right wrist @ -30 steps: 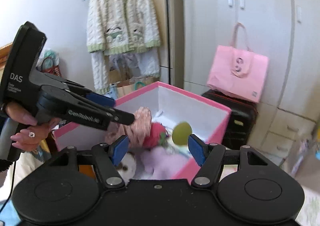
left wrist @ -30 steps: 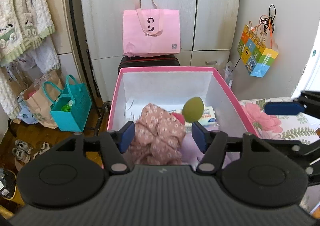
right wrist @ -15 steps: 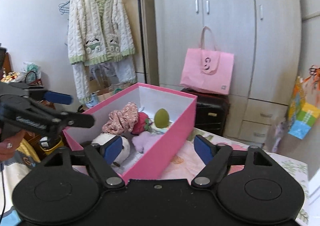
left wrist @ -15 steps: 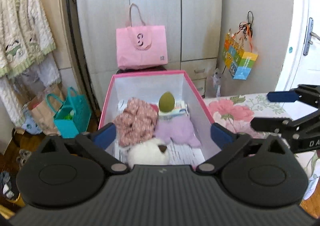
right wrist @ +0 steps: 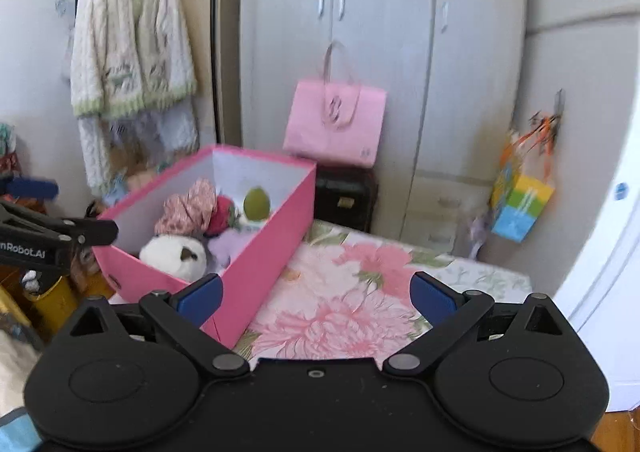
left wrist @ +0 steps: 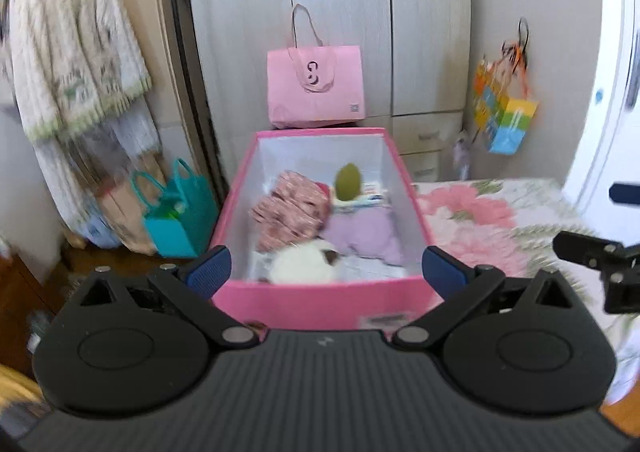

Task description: Organize soft objects

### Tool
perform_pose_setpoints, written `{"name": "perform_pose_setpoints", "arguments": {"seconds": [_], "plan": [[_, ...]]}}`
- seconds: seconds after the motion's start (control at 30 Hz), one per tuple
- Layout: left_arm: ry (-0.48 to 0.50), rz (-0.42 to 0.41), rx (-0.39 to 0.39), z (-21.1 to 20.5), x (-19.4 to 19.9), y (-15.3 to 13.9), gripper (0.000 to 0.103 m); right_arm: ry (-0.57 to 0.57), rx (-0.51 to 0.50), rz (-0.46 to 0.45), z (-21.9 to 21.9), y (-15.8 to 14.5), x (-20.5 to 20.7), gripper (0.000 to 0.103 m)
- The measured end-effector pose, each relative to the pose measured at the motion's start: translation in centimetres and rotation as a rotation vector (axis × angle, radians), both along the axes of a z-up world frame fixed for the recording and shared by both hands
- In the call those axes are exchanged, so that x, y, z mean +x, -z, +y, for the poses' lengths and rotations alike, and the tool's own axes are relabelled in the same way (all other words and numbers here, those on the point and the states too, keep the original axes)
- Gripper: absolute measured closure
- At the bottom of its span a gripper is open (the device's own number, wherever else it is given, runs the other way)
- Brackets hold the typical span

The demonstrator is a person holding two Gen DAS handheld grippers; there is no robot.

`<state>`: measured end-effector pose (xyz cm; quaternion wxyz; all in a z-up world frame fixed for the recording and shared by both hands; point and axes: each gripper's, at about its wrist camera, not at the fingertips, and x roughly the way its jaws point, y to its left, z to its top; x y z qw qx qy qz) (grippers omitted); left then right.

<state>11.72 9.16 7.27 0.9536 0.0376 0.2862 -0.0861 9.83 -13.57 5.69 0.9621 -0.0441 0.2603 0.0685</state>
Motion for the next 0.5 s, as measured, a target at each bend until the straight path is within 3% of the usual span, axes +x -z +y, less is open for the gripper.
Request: {"name": "perform_pose_setpoints", "arguments": {"seconds": [0.23, 0.5], "plan": [[-0.066, -0.069, -0.029, -1.7, -2.3, 1.6, 0.000, 0.019, 0.120, -0.133, -1.9, 0.2, -3.9, 0.002], [-0.087, -0.078, -0.050, -3.3, -2.1, 3.8, 0.000, 0.156, 0.082, -0.073, -2.6, 1.7, -4.0, 0.002]]}}
